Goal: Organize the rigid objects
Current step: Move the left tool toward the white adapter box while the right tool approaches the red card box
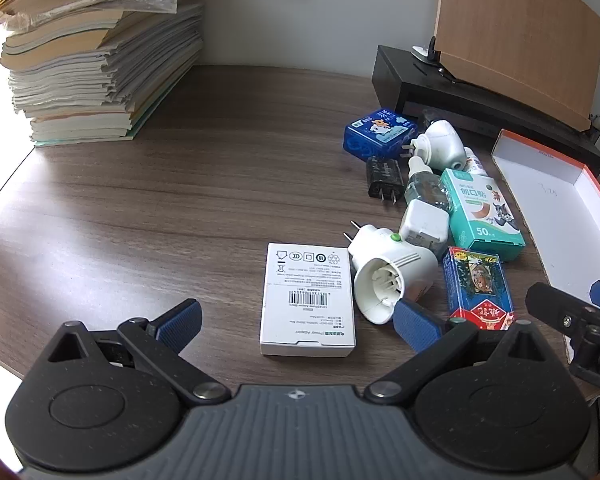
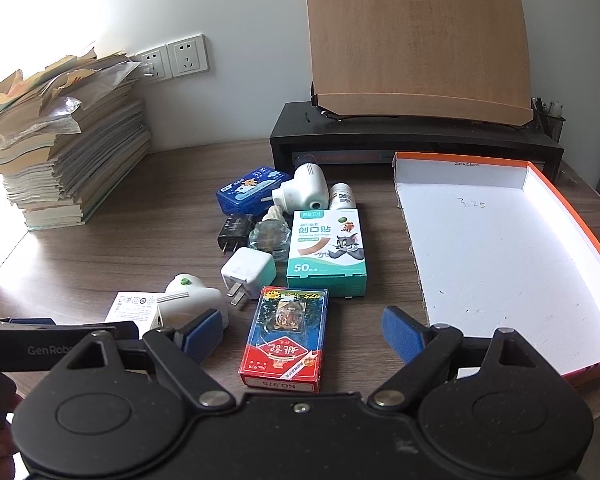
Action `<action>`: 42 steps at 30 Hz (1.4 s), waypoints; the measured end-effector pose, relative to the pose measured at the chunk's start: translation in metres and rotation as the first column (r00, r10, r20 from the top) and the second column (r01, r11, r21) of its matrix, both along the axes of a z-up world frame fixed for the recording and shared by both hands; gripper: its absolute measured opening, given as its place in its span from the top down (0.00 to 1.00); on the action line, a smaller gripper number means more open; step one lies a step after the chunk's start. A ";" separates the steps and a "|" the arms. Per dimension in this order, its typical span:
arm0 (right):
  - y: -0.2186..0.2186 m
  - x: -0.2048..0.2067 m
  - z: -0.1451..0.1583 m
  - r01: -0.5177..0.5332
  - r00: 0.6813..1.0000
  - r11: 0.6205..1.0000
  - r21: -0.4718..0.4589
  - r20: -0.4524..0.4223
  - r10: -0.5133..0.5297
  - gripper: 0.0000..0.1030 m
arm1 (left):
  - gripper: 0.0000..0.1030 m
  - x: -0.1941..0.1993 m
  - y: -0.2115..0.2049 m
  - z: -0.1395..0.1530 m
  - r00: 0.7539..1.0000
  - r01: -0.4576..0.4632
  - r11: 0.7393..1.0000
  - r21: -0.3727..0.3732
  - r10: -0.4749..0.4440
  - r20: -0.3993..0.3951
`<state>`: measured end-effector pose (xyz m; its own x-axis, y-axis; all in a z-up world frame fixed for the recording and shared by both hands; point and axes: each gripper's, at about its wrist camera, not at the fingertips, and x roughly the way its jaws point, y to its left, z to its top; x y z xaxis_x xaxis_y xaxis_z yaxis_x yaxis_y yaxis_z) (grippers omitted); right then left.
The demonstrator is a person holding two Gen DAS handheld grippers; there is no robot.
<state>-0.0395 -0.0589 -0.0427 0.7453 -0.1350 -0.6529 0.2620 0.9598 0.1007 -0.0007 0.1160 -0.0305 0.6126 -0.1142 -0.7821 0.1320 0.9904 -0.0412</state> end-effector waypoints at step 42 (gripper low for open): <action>0.001 0.006 -0.003 -0.010 1.000 1.000 0.005 -0.009 0.010 0.01 | 0.00 0.006 0.000 -0.010 1.000 0.000 1.000 0.020 0.001 -0.014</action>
<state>-0.0336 -0.0581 -0.0460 0.7407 -0.1245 -0.6602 0.2537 0.9618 0.1032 0.0050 0.1163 -0.0402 0.6014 -0.0980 -0.7929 0.1310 0.9911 -0.0232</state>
